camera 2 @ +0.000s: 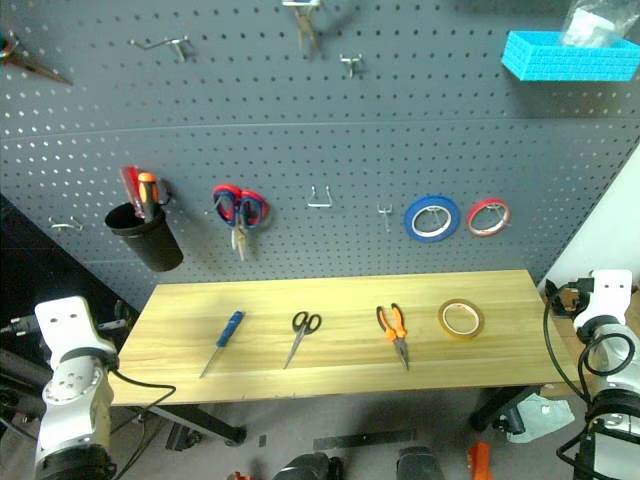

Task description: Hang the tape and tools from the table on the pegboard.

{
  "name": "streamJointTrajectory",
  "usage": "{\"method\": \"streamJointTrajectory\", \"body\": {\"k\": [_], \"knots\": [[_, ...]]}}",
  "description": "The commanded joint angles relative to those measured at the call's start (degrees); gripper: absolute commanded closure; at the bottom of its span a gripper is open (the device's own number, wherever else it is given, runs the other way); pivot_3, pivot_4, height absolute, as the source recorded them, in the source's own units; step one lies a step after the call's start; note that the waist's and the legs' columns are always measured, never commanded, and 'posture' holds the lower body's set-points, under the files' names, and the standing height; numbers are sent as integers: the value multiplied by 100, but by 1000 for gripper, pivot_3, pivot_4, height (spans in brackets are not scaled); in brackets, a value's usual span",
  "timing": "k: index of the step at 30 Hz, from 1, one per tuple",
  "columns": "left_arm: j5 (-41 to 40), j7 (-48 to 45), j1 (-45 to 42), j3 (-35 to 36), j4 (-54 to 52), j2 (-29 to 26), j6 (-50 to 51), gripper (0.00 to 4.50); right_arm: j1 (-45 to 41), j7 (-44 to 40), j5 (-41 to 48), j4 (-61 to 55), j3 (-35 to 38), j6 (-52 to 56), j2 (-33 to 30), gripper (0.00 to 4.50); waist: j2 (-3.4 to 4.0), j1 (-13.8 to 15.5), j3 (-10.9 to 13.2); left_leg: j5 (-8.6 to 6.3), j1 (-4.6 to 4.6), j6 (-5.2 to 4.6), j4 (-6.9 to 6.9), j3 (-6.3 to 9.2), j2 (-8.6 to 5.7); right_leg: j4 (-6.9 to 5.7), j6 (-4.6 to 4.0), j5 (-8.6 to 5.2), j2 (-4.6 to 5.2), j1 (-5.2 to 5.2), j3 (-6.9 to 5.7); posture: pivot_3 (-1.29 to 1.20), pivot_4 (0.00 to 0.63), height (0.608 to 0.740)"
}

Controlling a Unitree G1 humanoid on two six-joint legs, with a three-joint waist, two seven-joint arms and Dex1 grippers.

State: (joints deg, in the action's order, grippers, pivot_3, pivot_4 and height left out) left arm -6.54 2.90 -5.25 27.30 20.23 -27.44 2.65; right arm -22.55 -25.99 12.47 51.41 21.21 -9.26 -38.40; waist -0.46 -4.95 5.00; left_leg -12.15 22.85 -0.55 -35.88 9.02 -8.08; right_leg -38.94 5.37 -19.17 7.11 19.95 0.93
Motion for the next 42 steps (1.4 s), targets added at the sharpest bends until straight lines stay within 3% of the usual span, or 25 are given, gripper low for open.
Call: {"method": "streamJointTrajectory", "body": {"k": [1,32,36,42], "knots": [[18,11,-5,69,-92,-40,-241,47,-48,6,44,-221,52,-34,-46,0,-1,0,-1,0,0,0,0,0,0,0,0,0,0,0,0,-79,55,740],[-403,385,542,460,-505,165,-35,47,-241,-310,-25,-222,-232,100,-33,0,-30,88,-49,-2,-1,1,-4,7,-1,-2,0,0,0,-3,-3,-24,58,740],[-322,216,497,329,-626,76,-131,47,-157,-477,-57,-455,-331,123,-37,0,-30,100,-49,-2,0,1,-4,6,-1,-2,0,0,0,-3,-3,-32,65,740],[536,-424,451,-636,-1254,-374,-513,47,533,-1230,99,-2041,-742,713,58,0,-34,178,-46,-3,4,3,-4,12,0,0,-1,0,1,-2,-1,-68,89,740]]}}
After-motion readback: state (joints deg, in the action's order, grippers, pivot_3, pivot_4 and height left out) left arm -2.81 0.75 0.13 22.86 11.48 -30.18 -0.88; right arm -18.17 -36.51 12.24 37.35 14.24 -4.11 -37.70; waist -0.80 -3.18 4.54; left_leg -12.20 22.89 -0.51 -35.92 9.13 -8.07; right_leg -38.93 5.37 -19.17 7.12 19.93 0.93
